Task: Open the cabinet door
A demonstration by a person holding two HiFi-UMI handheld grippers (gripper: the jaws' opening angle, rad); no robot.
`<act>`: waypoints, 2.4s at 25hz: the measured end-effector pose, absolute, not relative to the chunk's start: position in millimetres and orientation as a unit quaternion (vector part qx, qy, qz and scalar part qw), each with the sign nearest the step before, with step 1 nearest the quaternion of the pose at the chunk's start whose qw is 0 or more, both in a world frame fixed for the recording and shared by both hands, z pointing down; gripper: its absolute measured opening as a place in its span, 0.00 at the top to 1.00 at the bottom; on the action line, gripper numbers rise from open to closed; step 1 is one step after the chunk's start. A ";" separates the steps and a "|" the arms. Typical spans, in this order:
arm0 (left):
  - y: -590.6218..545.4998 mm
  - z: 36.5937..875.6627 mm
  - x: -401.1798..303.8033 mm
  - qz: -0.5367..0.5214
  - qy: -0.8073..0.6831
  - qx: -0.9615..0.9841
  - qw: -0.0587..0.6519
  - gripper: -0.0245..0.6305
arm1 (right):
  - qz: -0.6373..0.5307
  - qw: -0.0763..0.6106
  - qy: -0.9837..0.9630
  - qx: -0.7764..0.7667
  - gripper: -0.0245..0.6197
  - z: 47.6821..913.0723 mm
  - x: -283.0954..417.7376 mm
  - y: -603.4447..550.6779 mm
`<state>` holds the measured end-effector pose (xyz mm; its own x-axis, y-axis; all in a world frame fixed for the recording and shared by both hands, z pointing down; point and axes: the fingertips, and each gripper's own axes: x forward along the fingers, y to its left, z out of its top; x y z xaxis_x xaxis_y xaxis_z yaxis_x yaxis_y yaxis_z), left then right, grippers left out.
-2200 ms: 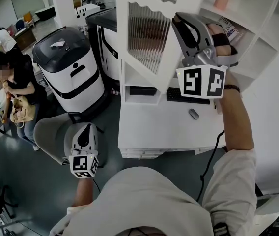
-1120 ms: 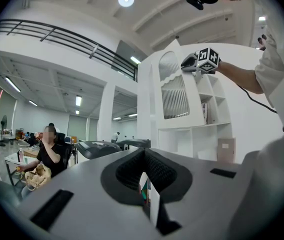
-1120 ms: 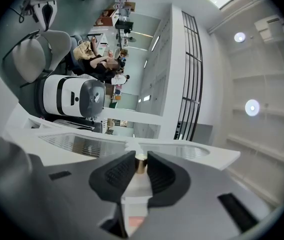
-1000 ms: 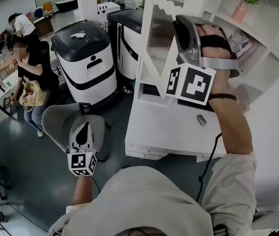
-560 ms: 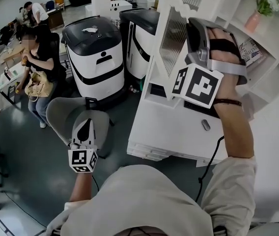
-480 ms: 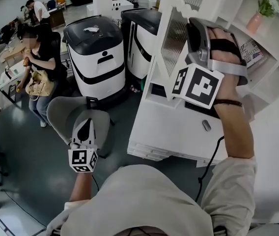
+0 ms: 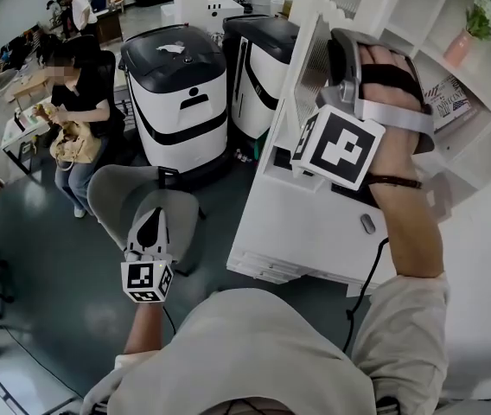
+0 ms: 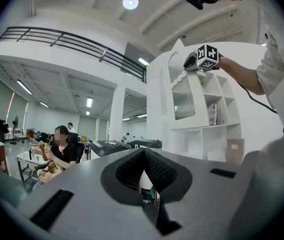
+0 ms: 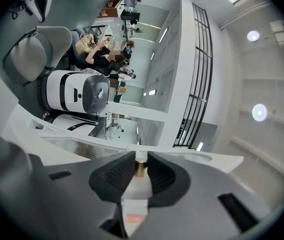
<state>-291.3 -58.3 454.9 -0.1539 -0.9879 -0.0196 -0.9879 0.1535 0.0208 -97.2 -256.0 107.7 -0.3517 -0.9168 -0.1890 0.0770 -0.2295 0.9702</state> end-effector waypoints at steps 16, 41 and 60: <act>-43.6 457.2 -323.3 0.029 0.767 -0.641 -0.003 0.96 | -0.660 0.403 -0.463 0.434 0.84 102.4 -151.2 -244.8; -28.2 459.0 -340.3 0.036 0.780 -0.625 -0.001 0.96 | -0.671 0.410 -0.475 0.396 0.85 113.1 -188.1 -234.9; -39.8 462.4 -334.7 0.031 0.775 -0.631 -0.006 0.96 | -0.663 0.410 -0.518 0.353 0.55 126.0 -190.2 -225.8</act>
